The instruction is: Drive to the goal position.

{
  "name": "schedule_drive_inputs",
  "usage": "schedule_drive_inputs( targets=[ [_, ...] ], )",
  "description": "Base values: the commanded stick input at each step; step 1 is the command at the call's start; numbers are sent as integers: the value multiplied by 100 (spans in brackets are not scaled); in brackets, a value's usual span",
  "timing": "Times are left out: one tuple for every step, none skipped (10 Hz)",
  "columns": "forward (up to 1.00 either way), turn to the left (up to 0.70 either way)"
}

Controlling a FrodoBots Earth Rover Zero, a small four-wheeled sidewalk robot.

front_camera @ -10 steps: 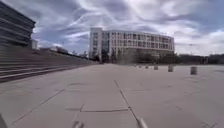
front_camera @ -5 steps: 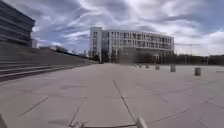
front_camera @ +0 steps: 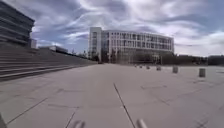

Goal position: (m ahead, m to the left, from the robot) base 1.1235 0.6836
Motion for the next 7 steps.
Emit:
schedule_drive_inputs(
  targets=[
    [70,0],
    [70,0],
    [70,0],
    [70,0],
    [70,0],
    [70,0],
    [70,0]
  ],
)
